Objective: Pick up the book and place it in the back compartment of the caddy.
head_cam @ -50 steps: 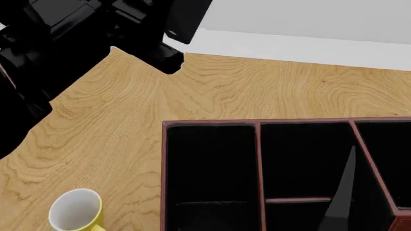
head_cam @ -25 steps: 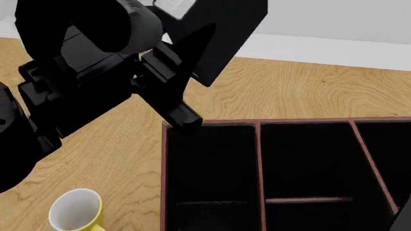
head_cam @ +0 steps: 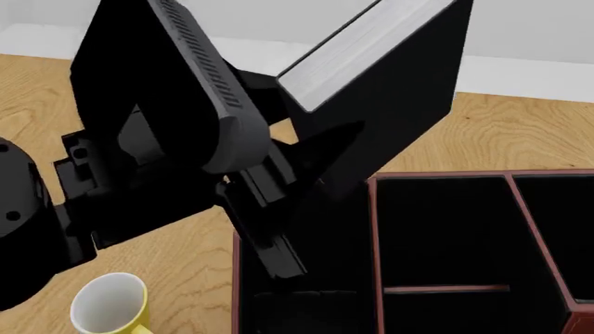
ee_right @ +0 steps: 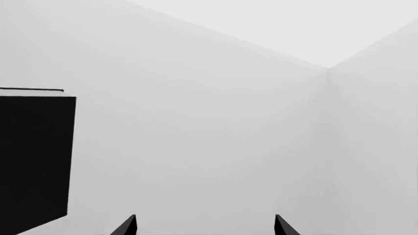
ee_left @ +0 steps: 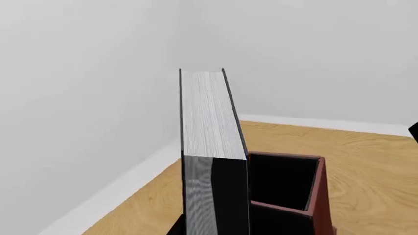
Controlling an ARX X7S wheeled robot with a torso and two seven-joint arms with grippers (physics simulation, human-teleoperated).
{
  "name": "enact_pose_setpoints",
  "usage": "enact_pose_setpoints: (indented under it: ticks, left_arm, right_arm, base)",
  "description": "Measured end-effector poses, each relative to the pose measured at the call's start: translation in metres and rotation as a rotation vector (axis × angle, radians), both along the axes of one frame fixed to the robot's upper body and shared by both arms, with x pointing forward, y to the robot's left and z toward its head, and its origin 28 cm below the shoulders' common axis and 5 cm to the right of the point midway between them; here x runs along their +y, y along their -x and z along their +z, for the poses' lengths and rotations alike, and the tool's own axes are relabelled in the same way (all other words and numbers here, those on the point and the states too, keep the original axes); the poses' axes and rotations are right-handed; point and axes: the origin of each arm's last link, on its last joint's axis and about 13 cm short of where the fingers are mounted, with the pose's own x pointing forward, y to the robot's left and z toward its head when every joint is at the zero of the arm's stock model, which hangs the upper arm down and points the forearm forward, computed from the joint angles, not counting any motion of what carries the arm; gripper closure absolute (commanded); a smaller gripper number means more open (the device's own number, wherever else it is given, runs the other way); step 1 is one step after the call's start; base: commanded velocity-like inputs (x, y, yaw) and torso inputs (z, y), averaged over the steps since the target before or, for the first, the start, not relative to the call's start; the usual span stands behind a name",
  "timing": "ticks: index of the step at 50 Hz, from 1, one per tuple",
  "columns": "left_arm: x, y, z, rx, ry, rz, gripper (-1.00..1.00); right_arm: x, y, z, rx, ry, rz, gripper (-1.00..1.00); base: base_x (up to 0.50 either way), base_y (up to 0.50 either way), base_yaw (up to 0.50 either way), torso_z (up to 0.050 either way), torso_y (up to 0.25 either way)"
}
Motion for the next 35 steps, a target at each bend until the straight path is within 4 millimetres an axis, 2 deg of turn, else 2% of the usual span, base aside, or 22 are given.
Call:
enact_pose_setpoints:
  ticks: [8,22,35]
  left_arm:
    - [-0.006,-0.012,0.004,0.011,-0.033,-0.086,1.00]
    - [-0.010,-0.044,0.017,-0.002,-0.100,-0.288,1.00]
    - [-0.011,-0.075,0.017,-0.001,-0.139,-0.398,1.00]
  right_arm:
    - [-0.001,0.001,0.001,0.007,-0.005,-0.007,-1.00]
    - [0.001,-0.004,0.005,0.028,0.006,-0.015,-1.00]
    - [0.002,-0.006,0.005,0.039,0.004,-0.050,-1.00]
  base:
    - [0.00,0.00,0.00,0.000,0.001]
    - [0.00,0.00,0.00,0.000,0.001]
    - [0.00,0.00,0.00,0.001,0.001]
